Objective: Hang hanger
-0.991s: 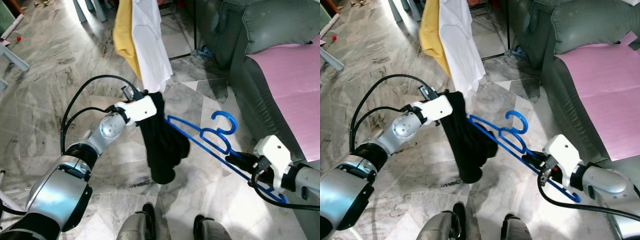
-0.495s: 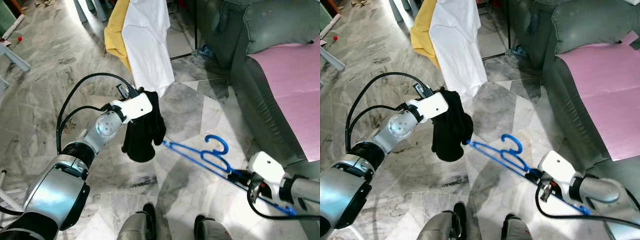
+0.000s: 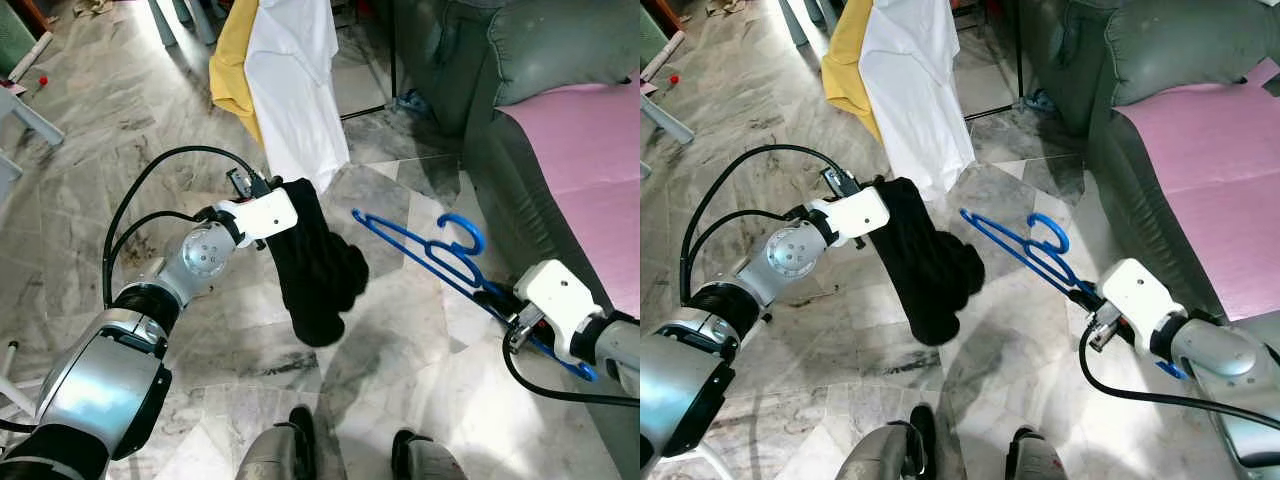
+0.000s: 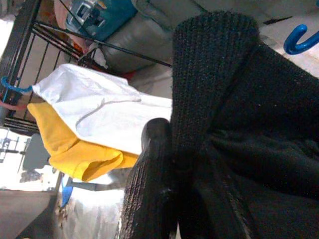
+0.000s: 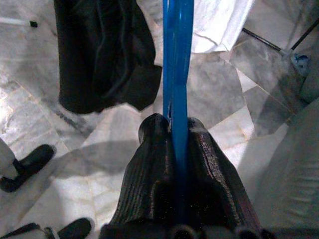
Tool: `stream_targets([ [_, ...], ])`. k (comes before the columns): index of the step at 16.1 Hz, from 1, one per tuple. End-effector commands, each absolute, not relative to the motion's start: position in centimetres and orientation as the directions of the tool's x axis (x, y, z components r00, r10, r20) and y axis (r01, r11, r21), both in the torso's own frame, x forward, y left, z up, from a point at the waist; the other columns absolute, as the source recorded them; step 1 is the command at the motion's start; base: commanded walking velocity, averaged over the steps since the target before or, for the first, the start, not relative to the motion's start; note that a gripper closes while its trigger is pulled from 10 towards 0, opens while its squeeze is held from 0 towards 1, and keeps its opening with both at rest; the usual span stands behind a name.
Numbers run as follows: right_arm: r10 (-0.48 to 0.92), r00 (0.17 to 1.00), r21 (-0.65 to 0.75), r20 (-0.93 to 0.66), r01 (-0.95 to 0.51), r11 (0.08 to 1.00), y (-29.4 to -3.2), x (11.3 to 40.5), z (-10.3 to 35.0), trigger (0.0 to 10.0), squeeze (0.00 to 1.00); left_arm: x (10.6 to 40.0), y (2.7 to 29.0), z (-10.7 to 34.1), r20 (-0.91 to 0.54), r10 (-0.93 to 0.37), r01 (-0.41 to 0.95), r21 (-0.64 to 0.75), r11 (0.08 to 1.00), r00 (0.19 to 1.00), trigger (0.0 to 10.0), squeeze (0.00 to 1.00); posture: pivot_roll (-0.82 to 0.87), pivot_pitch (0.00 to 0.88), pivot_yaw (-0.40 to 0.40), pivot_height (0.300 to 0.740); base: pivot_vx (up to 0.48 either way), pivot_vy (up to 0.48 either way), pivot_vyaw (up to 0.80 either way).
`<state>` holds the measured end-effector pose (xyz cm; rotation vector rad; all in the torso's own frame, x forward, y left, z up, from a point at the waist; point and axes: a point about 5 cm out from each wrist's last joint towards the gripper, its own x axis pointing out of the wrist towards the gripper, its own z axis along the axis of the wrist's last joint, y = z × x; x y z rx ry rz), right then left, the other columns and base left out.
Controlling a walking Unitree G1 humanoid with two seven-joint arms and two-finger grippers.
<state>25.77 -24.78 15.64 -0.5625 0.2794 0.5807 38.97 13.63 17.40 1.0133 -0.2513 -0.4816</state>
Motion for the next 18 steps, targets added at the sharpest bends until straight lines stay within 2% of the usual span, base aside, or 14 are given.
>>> stream_targets([
  [1,0.474,0.792,-0.408,-0.385,-0.607,0.682,-24.2,25.4,15.8,10.0,0.00,39.0,14.7,17.2,-0.020,-0.464,0.250,0.863,0.440,0.886,10.0,0.00,-0.15,0.247,0.188,0.740,0.000,0.000,0.00],
  [7,0.531,0.727,-0.336,-0.436,-0.679,0.653,-24.0,24.0,15.9,10.0,0.00,39.6,15.3,17.8,0.003,-0.384,0.185,0.873,0.452,0.923,10.0,0.00,-0.16,0.247,0.199,0.740,0.000,0.000,0.00],
  [16,0.560,0.709,-0.285,-0.428,-0.694,0.661,-22.6,25.0,14.5,10.0,0.00,39.1,13.1,19.8,0.119,-0.531,0.212,0.827,0.520,0.839,10.0,0.00,-0.15,0.243,0.197,0.740,0.000,0.000,0.00],
  [18,0.555,0.720,-0.291,-0.418,-0.684,0.669,-22.5,25.4,14.4,10.0,0.00,38.7,12.3,20.3,0.162,-0.585,0.231,0.811,0.537,0.794,10.0,0.00,-0.14,0.242,0.195,0.740,0.000,0.000,0.00],
])
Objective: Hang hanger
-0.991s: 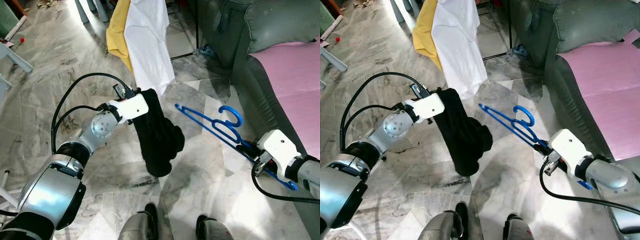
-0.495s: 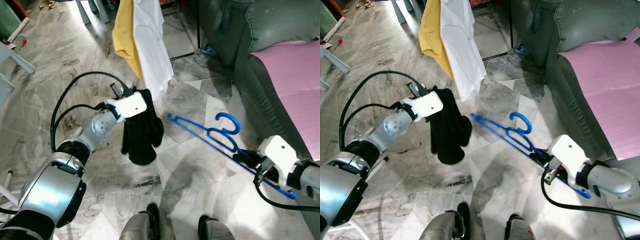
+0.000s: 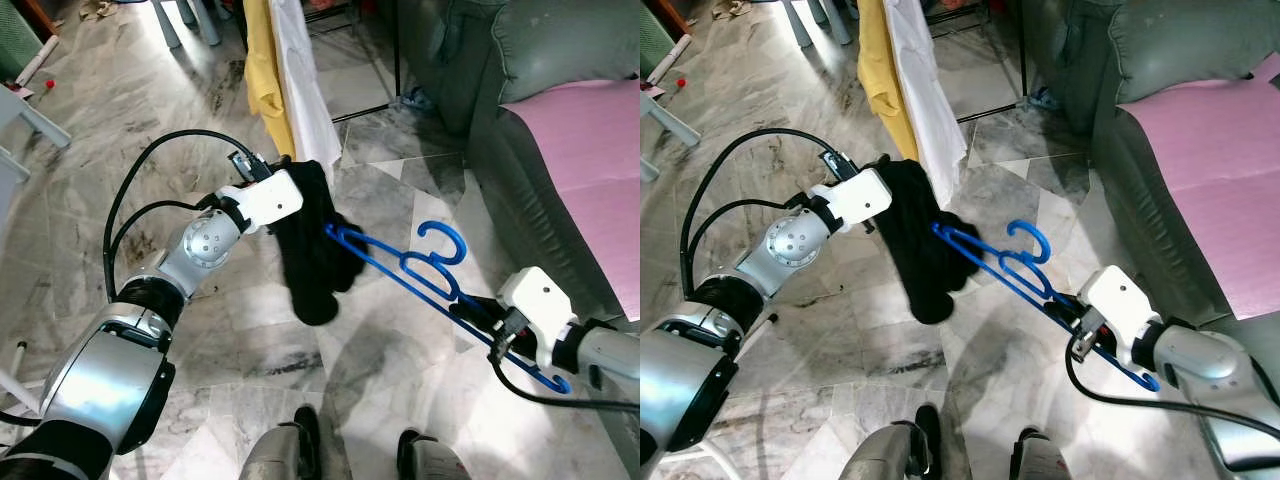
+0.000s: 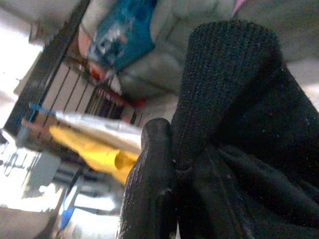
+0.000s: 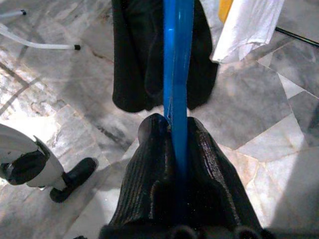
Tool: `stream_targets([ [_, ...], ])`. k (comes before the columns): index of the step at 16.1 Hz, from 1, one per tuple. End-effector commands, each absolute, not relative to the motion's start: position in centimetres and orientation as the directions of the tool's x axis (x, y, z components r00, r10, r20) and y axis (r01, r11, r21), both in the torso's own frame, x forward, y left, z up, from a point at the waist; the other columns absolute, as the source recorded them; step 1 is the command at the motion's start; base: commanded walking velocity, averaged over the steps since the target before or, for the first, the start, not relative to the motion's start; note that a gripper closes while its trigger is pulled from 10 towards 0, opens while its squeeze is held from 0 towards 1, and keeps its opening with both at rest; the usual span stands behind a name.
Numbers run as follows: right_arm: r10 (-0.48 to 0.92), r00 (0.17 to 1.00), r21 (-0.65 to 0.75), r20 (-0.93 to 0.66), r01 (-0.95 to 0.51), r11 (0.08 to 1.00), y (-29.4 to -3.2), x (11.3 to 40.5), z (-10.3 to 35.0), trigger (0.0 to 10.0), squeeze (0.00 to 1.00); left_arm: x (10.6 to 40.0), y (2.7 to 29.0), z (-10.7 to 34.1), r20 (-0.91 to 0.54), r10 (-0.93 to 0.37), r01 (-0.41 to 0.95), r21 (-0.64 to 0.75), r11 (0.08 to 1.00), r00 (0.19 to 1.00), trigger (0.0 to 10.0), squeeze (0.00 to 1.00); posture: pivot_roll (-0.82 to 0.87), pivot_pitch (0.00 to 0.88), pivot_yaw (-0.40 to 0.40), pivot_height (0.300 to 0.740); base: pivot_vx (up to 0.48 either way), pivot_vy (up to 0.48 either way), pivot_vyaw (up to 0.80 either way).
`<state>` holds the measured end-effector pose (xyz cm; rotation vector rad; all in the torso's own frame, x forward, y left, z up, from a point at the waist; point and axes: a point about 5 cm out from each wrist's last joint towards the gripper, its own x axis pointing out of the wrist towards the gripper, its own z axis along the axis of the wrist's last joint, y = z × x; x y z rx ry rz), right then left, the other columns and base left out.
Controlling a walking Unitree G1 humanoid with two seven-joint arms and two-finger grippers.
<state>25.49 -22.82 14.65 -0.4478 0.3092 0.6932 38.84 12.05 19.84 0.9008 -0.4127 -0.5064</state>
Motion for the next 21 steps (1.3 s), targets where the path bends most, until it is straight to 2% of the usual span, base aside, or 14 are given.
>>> stream_targets([
  [1,0.553,0.724,-0.295,-0.412,-0.680,0.671,-22.5,25.5,14.4,10.0,0.00,38.5,12.1,20.5,0.173,-0.603,0.241,0.806,0.541,0.779,10.0,0.00,-0.14,0.242,0.195,0.740,0.000,0.000,0.00],
  [6,0.516,0.767,-0.332,-0.381,-0.634,0.698,-22.8,26.5,14.4,10.0,0.00,38.0,12.0,21.4,0.226,-0.647,0.246,0.795,0.555,0.728,10.0,0.00,-0.14,0.237,0.189,0.740,0.000,0.000,0.00],
  [12,0.481,0.783,-0.325,-0.394,-0.609,0.724,-21.7,28.5,12.2,10.0,0.00,36.1,9.7,24.0,0.365,-0.747,0.284,0.761,0.583,0.556,10.0,0.00,-0.12,0.218,0.157,0.740,0.000,0.000,0.00],
  [14,0.472,0.789,-0.293,-0.393,-0.594,0.749,-21.7,29.0,11.4,10.0,0.00,35.5,9.4,25.0,0.417,-0.748,0.300,0.730,0.615,0.517,10.0,0.00,-0.11,0.218,0.151,0.740,0.000,0.000,0.00],
  [16,0.404,0.843,-0.183,-0.356,-0.486,0.854,-21.8,30.3,10.6,10.0,0.00,34.5,8.7,26.8,0.481,-0.749,0.288,0.717,0.635,0.455,10.0,0.00,-0.11,0.221,0.139,0.740,0.000,0.000,0.00],
  [19,0.353,0.877,-0.047,-0.327,-0.388,0.921,-22.0,30.7,9.8,10.0,0.00,34.7,9.8,29.0,0.563,-0.675,0.246,0.652,0.717,0.476,10.0,0.00,-0.11,0.224,0.128,0.740,0.000,0.000,0.00],
  [21,0.207,0.930,0.021,-0.305,-0.211,0.977,-24.1,31.1,9.3,10.0,0.00,34.8,10.9,29.1,0.573,-0.639,0.251,0.612,0.750,0.513,10.0,0.00,-0.10,0.233,0.121,0.740,0.000,0.000,0.00],
])
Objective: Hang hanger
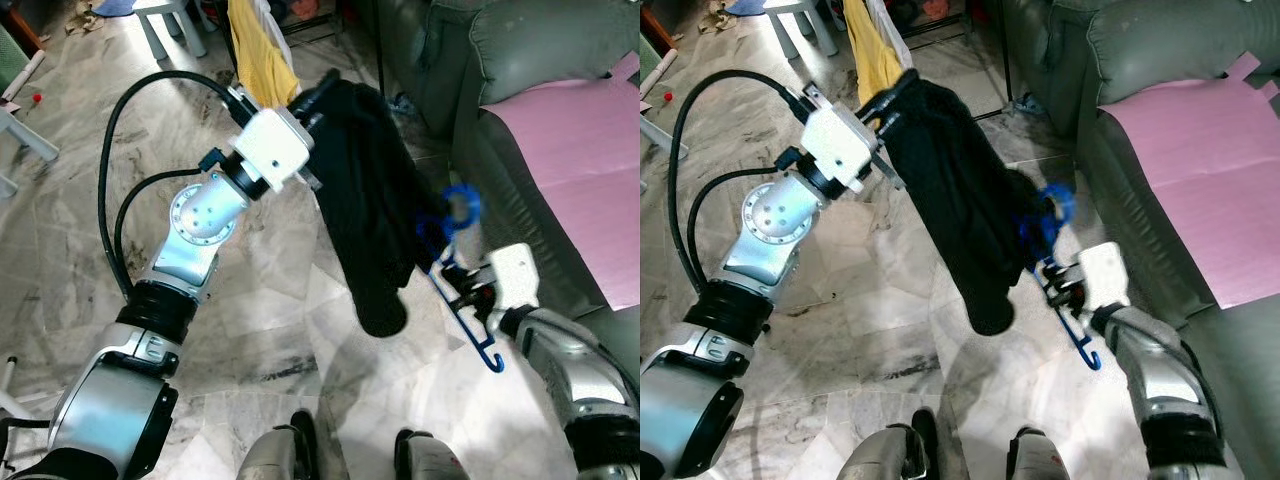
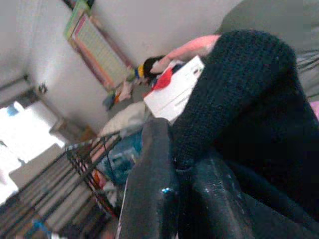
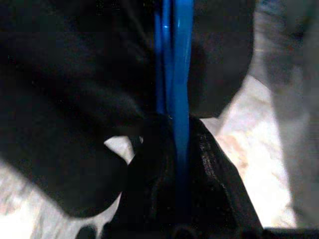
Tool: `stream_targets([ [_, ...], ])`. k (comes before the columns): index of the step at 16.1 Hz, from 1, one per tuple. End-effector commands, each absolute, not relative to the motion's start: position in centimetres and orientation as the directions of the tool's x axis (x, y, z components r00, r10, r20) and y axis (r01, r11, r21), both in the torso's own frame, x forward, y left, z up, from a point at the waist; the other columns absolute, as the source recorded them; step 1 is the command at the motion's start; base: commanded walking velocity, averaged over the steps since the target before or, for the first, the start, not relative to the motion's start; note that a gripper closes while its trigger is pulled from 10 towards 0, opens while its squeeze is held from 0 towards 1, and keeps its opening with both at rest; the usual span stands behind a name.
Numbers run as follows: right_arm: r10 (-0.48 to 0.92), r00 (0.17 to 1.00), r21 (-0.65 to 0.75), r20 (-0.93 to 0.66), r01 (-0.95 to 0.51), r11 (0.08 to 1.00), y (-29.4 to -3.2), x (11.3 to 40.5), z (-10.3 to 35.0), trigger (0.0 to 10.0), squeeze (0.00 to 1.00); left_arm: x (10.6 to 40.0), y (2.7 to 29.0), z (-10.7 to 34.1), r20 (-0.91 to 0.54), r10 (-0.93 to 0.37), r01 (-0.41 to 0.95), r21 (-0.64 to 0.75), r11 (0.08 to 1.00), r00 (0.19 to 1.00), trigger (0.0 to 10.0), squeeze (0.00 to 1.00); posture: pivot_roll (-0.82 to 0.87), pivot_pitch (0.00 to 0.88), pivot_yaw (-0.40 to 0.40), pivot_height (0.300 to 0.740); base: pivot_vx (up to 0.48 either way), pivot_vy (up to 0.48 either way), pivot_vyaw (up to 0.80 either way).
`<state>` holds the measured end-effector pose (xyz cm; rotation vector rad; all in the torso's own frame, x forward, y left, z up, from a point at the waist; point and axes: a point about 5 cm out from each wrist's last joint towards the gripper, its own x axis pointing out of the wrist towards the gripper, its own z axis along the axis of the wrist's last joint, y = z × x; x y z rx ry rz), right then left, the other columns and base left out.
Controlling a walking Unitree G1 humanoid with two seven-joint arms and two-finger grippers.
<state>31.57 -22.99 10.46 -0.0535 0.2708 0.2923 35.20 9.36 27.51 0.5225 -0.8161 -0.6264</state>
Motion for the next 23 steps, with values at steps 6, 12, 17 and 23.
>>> stream_targets([
  [6,0.212,0.956,0.195,-0.202,-0.173,0.965,-23.8,31.2,11.5,10.0,0.00,35.0,11.8,22.7,0.425,-0.614,0.272,0.628,0.729,0.665,10.0,0.00,-0.14,0.253,0.115,0.740,0.000,0.000,0.00],
  [12,-0.211,0.969,0.529,-0.125,0.245,0.813,-30.0,30.8,12.6,10.0,0.00,33.6,11.3,19.2,0.356,-0.617,0.367,0.561,0.742,0.702,10.0,0.00,-0.15,0.269,0.119,0.740,0.000,0.000,0.00],
  [17,-0.246,0.958,0.686,0.150,0.079,0.723,-27.1,34.8,19.5,10.0,0.00,29.2,7.4,13.9,0.227,-0.743,0.609,0.450,0.653,0.629,10.0,0.00,-0.14,0.270,0.118,0.740,0.000,0.000,0.00],
  [23,-0.017,0.957,0.710,0.290,-0.203,0.674,-16.8,36.9,23.8,10.0,0.00,27.1,5.8,11.0,0.090,-0.799,0.696,0.441,0.567,0.594,10.0,0.00,-0.12,0.277,0.122,0.740,0.000,0.000,0.00],
])
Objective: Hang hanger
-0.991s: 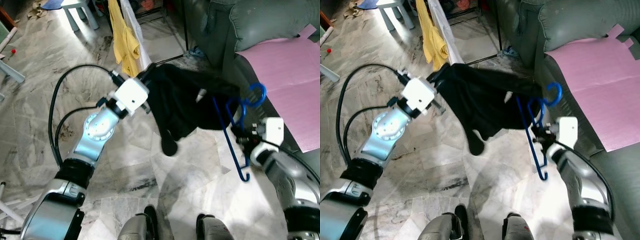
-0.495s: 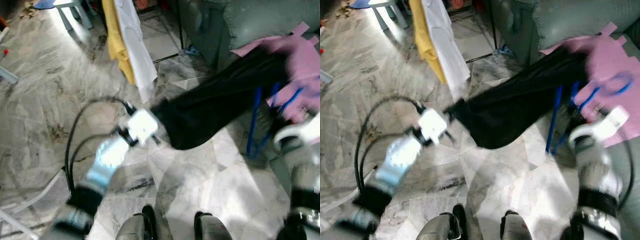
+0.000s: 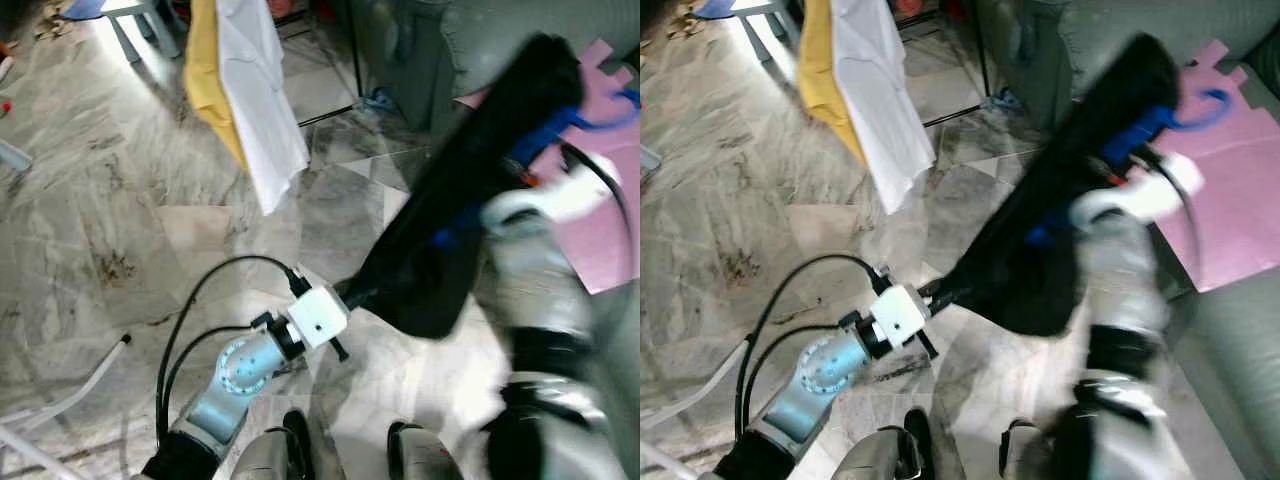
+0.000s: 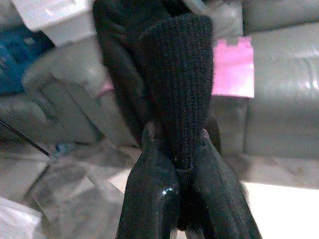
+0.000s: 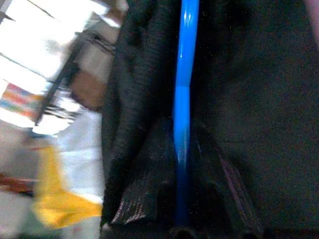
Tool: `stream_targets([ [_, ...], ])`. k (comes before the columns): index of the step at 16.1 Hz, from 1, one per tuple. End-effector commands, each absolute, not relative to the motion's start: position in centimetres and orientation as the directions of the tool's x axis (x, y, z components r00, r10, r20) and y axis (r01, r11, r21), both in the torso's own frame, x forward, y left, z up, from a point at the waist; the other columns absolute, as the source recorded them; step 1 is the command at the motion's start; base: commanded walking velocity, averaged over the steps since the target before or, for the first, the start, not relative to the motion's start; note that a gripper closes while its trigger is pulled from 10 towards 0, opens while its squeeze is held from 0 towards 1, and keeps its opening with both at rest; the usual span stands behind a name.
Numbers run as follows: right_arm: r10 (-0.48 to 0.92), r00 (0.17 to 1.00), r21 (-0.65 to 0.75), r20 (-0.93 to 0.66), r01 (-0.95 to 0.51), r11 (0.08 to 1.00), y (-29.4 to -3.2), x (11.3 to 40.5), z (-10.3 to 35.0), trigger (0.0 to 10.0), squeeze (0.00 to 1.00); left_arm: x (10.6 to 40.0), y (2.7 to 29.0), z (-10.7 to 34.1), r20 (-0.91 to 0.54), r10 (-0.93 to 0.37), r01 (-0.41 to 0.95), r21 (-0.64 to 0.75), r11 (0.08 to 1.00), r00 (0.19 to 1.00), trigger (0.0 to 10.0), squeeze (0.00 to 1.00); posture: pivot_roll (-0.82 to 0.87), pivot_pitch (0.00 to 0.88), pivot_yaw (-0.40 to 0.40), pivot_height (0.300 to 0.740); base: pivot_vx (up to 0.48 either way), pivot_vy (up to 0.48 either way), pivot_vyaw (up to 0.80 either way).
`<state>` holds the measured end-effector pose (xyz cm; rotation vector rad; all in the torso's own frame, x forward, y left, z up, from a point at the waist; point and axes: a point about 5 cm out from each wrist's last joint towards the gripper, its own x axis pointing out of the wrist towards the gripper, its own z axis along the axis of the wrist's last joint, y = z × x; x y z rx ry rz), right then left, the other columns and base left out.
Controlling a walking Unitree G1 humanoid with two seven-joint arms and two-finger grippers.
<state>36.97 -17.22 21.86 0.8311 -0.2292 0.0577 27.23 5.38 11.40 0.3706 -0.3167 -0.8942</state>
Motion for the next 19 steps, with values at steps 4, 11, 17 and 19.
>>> stream_targets([
  [4,0.142,0.928,0.353,0.345,-0.269,0.896,-12.6,35.6,23.5,10.0,0.00,27.0,5.1,11.0,0.056,-0.837,0.715,0.491,0.498,0.545,10.0,0.00,-0.12,0.282,0.127,0.740,0.000,0.000,0.00],
  [11,0.171,0.908,0.207,0.383,-0.265,0.942,-11.9,35.3,23.8,10.0,0.00,27.0,3.1,10.5,0.041,-0.852,0.732,0.491,0.472,0.522,10.0,0.00,-0.13,0.268,0.119,0.740,0.000,0.000,0.00],
  [17,0.195,0.907,0.135,0.373,-0.260,0.956,-12.2,34.8,22.5,10.0,0.00,26.8,2.7,10.4,0.049,-0.846,0.733,0.475,0.487,0.531,10.0,0.00,-0.13,0.253,0.104,0.740,0.000,0.000,0.00],
  [19,0.187,0.898,0.074,0.399,-0.235,0.969,-12.8,34.8,22.5,10.0,0.00,26.8,2.6,10.1,0.041,-0.847,0.747,0.451,0.489,0.530,10.0,0.00,-0.12,0.246,0.100,0.740,0.000,0.000,0.00],
])
